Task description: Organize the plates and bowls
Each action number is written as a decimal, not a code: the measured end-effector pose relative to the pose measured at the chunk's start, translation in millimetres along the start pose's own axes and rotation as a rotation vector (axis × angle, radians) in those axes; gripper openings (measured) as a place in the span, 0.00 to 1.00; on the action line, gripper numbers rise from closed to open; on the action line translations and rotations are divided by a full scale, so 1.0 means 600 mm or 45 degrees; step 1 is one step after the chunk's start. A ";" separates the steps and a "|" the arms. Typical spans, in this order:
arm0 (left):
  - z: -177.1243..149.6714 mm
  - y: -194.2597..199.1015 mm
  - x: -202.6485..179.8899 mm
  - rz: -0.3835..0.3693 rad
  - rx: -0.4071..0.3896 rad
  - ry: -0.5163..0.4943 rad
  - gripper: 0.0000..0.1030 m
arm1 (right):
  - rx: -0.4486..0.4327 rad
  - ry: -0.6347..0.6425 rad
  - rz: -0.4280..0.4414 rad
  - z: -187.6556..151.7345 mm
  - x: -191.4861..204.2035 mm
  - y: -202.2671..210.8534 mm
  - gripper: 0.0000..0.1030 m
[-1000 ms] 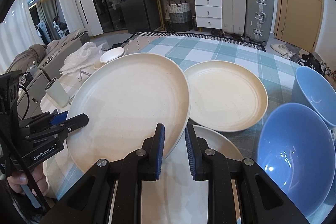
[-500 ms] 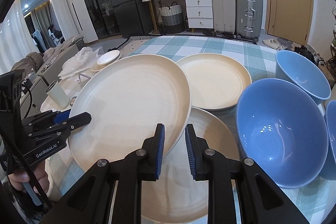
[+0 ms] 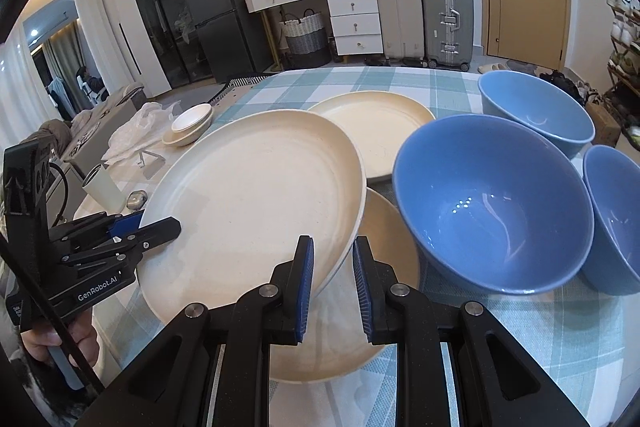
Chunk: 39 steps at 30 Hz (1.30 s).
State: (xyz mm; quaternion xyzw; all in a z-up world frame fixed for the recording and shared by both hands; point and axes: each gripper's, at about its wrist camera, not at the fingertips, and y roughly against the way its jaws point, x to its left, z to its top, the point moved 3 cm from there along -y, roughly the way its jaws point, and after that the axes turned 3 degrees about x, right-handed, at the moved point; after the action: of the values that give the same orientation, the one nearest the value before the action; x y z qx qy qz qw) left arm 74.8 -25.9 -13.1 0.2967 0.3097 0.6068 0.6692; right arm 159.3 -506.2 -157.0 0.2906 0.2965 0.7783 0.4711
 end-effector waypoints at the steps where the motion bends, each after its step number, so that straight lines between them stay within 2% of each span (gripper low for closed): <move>1: -0.001 -0.002 -0.002 0.002 0.003 -0.007 0.25 | 0.003 -0.003 -0.002 -0.003 -0.002 0.000 0.20; 14: -0.011 -0.035 -0.017 0.014 0.051 -0.047 0.25 | 0.035 -0.041 -0.035 -0.045 -0.018 -0.015 0.20; 35: -0.027 -0.068 -0.045 0.029 0.081 -0.108 0.25 | 0.059 -0.021 -0.151 -0.079 -0.036 -0.025 0.20; 39: -0.029 -0.072 -0.050 0.057 0.084 -0.127 0.25 | 0.061 0.013 -0.193 -0.083 -0.028 -0.030 0.20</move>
State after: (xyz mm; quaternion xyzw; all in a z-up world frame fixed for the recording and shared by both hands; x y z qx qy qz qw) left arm 86.4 -59.5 -55.9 0.3553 0.2893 0.5954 0.6600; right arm 139.8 -524.1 -206.0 0.2746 0.3384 0.7345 0.5201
